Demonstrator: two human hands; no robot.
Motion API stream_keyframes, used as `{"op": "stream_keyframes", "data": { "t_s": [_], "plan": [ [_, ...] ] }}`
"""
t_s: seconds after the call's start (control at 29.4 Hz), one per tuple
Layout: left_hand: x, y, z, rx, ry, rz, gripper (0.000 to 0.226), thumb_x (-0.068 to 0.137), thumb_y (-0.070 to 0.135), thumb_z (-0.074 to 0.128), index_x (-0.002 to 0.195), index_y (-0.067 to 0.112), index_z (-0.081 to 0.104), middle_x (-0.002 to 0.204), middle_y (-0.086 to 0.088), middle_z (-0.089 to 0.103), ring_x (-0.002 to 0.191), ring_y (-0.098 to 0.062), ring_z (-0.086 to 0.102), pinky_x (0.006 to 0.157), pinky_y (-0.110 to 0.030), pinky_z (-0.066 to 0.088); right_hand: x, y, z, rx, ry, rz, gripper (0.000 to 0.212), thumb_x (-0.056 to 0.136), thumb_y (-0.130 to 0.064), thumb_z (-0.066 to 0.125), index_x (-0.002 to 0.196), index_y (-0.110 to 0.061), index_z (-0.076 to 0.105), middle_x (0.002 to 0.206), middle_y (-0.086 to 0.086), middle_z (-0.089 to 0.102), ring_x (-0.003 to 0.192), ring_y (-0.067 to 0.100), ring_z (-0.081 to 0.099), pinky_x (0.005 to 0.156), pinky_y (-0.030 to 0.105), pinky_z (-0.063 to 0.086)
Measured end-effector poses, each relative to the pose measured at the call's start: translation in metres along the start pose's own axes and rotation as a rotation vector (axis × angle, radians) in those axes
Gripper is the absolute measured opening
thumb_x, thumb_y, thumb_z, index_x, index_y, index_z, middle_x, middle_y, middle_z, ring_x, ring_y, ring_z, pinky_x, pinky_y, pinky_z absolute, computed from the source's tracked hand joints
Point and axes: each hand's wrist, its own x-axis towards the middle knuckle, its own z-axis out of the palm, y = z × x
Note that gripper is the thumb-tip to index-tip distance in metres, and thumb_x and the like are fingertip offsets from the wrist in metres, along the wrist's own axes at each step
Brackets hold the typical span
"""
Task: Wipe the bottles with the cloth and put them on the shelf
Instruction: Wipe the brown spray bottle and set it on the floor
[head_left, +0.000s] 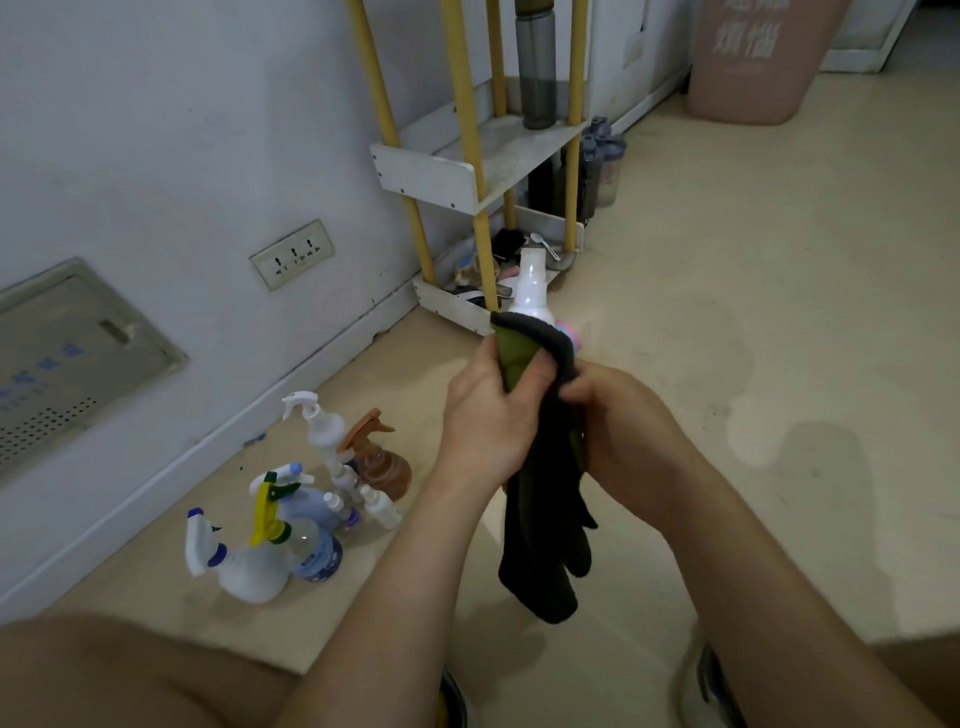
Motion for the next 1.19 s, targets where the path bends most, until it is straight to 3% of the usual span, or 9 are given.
{"op": "stream_keyframes", "data": {
  "t_s": [0.1,0.2,0.34,0.44,0.61,0.78,0.88,1.06,1.19],
  "plan": [
    [-0.009,-0.003,0.008,0.167,0.037,0.134,0.026,0.100,0.047,0.041,0.097,0.024,0.053,0.073,0.013,0.056,0.071,-0.016,0.057,0.056,-0.023,0.036,0.002,0.009,0.008,-0.034,0.108,-0.070,0.035,0.099,-0.033,0.055,0.117,-0.005,0.065,0.102,0.008,0.071,0.097,0.017,0.068,0.082,0.029,0.054],
    [-0.021,-0.008,0.019,0.148,0.109,0.123,0.040,0.097,0.047,0.028,0.083,0.018,0.053,0.074,-0.006,0.064,0.069,-0.028,0.062,0.058,-0.035,0.043,0.001,0.024,0.019,-0.106,0.291,-0.197,0.029,0.092,-0.039,0.062,0.113,-0.019,0.063,0.102,0.000,0.073,0.094,0.010,0.070,0.079,0.022,0.054],
    [-0.029,-0.003,0.019,-0.646,-0.033,-0.273,0.027,0.104,0.030,0.042,0.101,0.018,0.067,0.094,-0.004,0.074,0.088,-0.016,0.072,0.073,-0.027,0.055,0.001,0.030,0.019,-0.231,0.344,-0.290,0.041,0.091,-0.053,0.049,0.104,-0.018,0.065,0.086,-0.003,0.070,0.077,0.001,0.066,0.064,0.012,0.049],
    [-0.029,-0.003,0.011,-0.904,-0.128,-0.393,0.028,0.104,0.026,0.042,0.111,0.014,0.067,0.101,-0.007,0.075,0.095,-0.017,0.072,0.074,-0.025,0.056,0.001,0.033,0.021,-0.356,0.360,-0.352,0.048,0.087,-0.060,0.043,0.097,-0.019,0.066,0.074,-0.006,0.063,0.066,0.000,0.057,0.059,0.012,0.043],
    [-0.020,-0.006,0.004,-0.811,-0.053,-0.394,0.027,0.102,0.036,0.044,0.109,0.022,0.067,0.100,-0.003,0.074,0.095,-0.015,0.071,0.081,-0.031,0.056,0.005,0.041,0.024,-0.650,0.371,-0.398,0.030,0.104,-0.018,0.042,0.125,-0.018,0.064,0.083,0.001,0.066,0.073,0.012,0.058,0.061,0.024,0.040],
    [-0.014,-0.013,0.000,-0.640,0.095,-0.189,0.023,0.092,0.035,0.064,0.113,0.026,0.062,0.095,0.002,0.072,0.086,-0.011,0.069,0.074,-0.026,0.057,0.000,0.038,0.028,-0.821,0.345,-0.477,0.029,0.091,-0.008,0.045,0.108,-0.011,0.068,0.099,0.005,0.053,0.092,0.020,0.053,0.081,0.026,0.045],
    [-0.011,-0.013,-0.004,-0.481,0.165,-0.116,0.018,0.096,0.033,0.058,0.105,0.019,0.064,0.084,0.002,0.067,0.073,-0.007,0.063,0.061,-0.016,0.049,-0.004,0.023,0.027,-0.984,0.255,-0.320,0.013,0.088,-0.007,0.052,0.086,-0.012,0.063,0.081,0.002,0.052,0.077,0.017,0.053,0.064,0.025,0.044],
    [-0.011,-0.018,-0.010,-0.697,0.154,-0.396,0.028,0.101,0.028,0.049,0.076,0.019,0.059,0.068,0.002,0.059,0.068,-0.014,0.058,0.071,-0.032,0.046,-0.012,-0.004,0.013,-0.122,0.193,-0.072,0.022,0.084,0.002,0.069,0.080,-0.018,0.076,0.078,0.003,0.075,0.070,0.010,0.069,0.062,0.022,0.057],
    [-0.009,-0.023,-0.009,-0.946,0.062,-0.588,0.029,0.096,0.035,0.055,0.098,0.008,0.065,0.093,-0.012,0.069,0.073,-0.017,0.072,0.071,-0.030,0.058,-0.013,0.014,0.027,0.311,0.218,-0.060,0.021,0.088,0.002,0.064,0.103,-0.009,0.073,0.097,0.007,0.077,0.082,0.012,0.072,0.078,0.023,0.059]
  ]
}}
